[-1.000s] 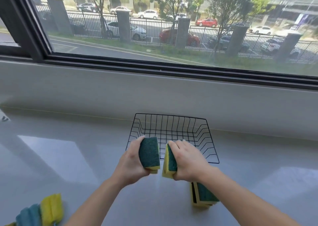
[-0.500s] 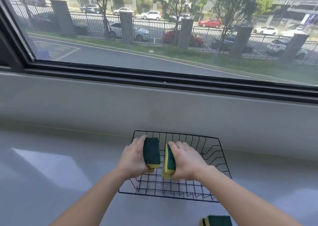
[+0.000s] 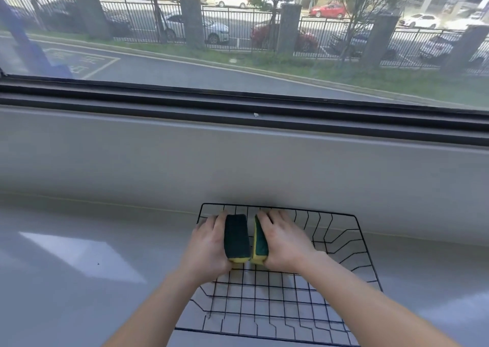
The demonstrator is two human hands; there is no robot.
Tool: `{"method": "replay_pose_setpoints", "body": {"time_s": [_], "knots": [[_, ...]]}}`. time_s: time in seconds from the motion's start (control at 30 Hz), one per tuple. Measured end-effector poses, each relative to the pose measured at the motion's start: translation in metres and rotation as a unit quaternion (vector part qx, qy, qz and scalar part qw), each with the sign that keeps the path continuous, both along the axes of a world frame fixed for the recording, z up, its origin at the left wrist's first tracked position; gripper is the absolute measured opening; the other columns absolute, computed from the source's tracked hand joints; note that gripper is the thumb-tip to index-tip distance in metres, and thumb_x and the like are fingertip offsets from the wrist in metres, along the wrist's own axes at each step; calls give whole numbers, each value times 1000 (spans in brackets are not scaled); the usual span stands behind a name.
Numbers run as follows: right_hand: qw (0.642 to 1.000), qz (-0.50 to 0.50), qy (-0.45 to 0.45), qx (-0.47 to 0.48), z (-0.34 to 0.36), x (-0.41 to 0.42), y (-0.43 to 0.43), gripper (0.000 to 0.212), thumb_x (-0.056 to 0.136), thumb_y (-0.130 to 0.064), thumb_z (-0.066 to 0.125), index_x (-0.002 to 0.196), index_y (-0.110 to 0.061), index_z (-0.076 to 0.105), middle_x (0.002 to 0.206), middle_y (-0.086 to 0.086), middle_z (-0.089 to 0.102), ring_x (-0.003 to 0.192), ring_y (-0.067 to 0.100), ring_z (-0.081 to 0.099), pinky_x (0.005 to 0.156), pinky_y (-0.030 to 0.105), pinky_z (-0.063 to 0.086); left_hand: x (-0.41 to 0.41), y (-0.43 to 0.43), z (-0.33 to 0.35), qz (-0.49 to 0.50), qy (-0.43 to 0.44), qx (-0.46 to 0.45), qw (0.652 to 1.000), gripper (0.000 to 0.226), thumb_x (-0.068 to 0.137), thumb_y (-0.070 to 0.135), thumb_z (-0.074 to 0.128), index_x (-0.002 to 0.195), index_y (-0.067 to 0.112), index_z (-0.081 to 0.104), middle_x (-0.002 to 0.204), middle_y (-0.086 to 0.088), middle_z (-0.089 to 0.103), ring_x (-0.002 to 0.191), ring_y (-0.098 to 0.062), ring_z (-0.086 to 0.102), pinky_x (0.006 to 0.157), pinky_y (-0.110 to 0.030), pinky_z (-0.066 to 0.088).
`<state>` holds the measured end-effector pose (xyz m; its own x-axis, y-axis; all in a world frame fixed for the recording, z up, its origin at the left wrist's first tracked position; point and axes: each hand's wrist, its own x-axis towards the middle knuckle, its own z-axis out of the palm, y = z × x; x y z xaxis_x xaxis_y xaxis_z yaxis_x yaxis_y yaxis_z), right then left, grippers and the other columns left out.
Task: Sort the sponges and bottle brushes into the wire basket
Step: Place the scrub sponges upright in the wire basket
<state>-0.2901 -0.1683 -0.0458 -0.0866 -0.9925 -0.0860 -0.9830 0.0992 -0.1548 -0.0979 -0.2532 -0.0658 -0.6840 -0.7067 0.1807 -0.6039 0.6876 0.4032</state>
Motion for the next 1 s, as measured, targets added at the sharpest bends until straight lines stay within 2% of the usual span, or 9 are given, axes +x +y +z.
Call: {"method": "replay_pose_setpoints", "body": {"time_s": [0.07, 0.17, 0.27, 0.4, 0.5, 0.7, 0.77, 0.87, 1.0], "knots": [[1000, -1, -4, -14, -4, 1, -3, 93, 69, -53, 72, 145, -17, 32, 133, 8, 44, 126, 30, 40, 99, 43, 49, -2, -2, -4, 3, -33, -24, 999, 95, 55, 54, 60, 137, 12, 36, 112, -6, 60, 102, -29, 59, 94, -41, 45], [1000, 1, 0, -25, -9, 0, -3, 106, 67, -50, 74, 153, -19, 21, 143, 8, 35, 134, 31, 33, 105, 42, 47, -3, -3, -7, 20, -112, -55, 992, 108, 54, 69, 59, 143, 13, 34, 125, -6, 53, 117, -27, 52, 110, -51, 32], [1000, 3, 5, -24, -10, -1, 2, 122, 61, -52, 79, 157, -28, 7, 156, 6, 19, 145, 31, 19, 112, 43, 38, -4, 1, -5, 56, -141, -77, 985, 114, 47, 73, 59, 143, 16, 36, 133, -10, 49, 124, -30, 47, 103, -59, 33], [998, -28, -53, -31, -6, -4, 16, 143, 46, -72, 81, 152, -46, -11, 163, -6, -3, 151, 24, -2, 119, 45, 29, 0, 4, 0, 75, -133, -63, 986, 125, 42, 72, 67, 149, 25, 23, 142, -11, 40, 131, -32, 37, 99, -52, 38], [990, -64, -103, -68, -3, -6, 26, 143, 42, -80, 75, 151, -51, -12, 163, -12, -6, 151, 23, 3, 114, 46, 37, 10, 6, -1, 68, -112, -35, 991, 123, 48, 74, 66, 150, 33, 11, 150, -6, 29, 137, -28, 27, 102, -47, 37], [989, -77, -121, -27, -13, -9, 41, 138, 54, -67, 84, 155, -43, -8, 163, -14, -10, 151, 25, 11, 118, 43, 36, 18, 15, -11, 62, -105, -15, 992, 108, 64, 66, 64, 150, 37, 6, 154, -4, 22, 141, -27, 20, 112, -45, 30], [993, -61, -104, -6, -15, -9, 40, 136, 58, -59, 86, 155, -42, -8, 163, -9, -3, 147, 28, 18, 115, 41, 39, 17, 15, -13, 61, -109, -19, 992, 107, 66, 63, 66, 151, 35, 7, 154, -4, 24, 141, -27, 20, 111, -45, 31], [993, -50, -106, 0, -12, -11, 27, 128, 60, -51, 84, 158, -36, 2, 157, 2, 18, 139, 28, 34, 106, 38, 47, 14, 14, -12, 57, -108, -17, 992, 104, 68, 59, 66, 151, 32, 9, 152, -5, 29, 140, -26, 20, 109, -45, 33], [993, -45, -106, 32, -10, -17, 13, 126, 60, -50, 85, 158, -33, 8, 151, 4, 26, 134, 29, 38, 104, 40, 49, 14, 13, -13, 61, -95, -6, 994, 97, 73, 55, 63, 151, 32, 11, 150, 0, 33, 141, -25, 20, 108, -44, 35]]}}
